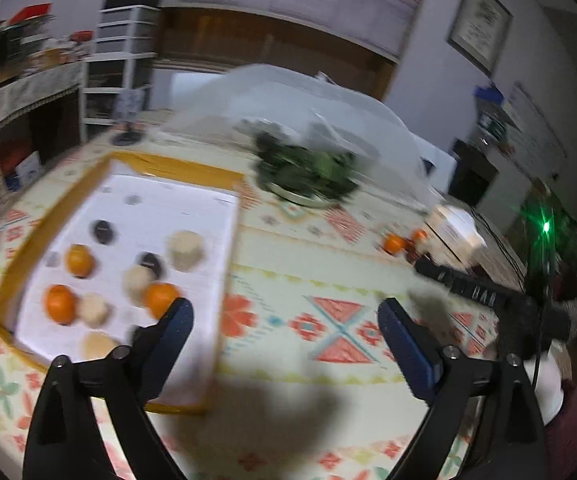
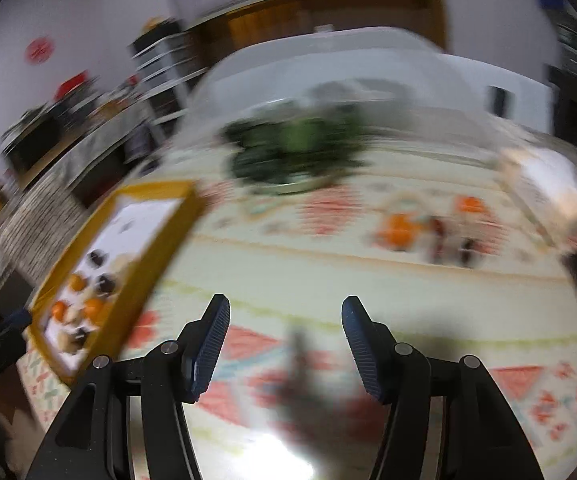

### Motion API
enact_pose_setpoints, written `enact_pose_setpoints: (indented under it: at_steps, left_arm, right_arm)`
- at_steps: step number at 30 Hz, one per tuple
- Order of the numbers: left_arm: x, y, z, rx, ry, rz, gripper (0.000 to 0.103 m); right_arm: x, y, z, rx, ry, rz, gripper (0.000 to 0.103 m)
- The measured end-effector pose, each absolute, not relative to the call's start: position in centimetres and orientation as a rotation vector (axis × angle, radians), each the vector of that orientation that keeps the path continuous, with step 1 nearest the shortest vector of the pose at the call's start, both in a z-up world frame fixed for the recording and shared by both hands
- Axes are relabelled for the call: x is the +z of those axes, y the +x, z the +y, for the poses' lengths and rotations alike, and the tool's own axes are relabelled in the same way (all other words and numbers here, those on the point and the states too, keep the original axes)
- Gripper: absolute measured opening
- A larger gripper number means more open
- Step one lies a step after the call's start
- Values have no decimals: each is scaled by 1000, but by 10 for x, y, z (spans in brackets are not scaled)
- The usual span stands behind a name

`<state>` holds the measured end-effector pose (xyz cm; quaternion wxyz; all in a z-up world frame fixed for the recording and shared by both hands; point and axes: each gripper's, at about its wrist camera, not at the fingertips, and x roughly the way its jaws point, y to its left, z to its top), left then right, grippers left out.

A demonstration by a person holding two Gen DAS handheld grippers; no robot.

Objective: Organize fruits
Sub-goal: 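Place both taro chunks in the white tray and open both grippers, then grasp an orange with the right gripper while the left grasps a mandarin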

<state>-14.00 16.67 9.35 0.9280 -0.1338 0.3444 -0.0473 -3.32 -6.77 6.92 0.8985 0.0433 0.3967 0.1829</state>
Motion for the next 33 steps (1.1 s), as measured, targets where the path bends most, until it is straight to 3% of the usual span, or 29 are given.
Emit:
enact_pose_setpoints:
  at_steps: [11,18,28,29,30,31,33]
  left_arm:
    - [59,-115,88,-221,-245,837,98]
    - [43,-102,78,-250,-253,927,98]
    - [88,-60,105,-203,-250,870,98]
    - [90,-53,106,-200,-255,860,98]
    - [91,-46,106,-205,-263,854,98]
    - [91,-38,105,-220,-283,852,98]
    - [87,-23,102,-247,-315,866,98]
  right_arm:
    - [66,13,-216,158,310,807,63]
    - [47,74,-208,152,290,852,63]
    - [19,146,-179,109,247,963,62]
    - [15,150,-180,109,262,982,58]
    - [14,151,-182,116,276,992,42]
    - [12,151,-183,129,290,1003,36]
    - [12,146,-185,160,313,1016,36]
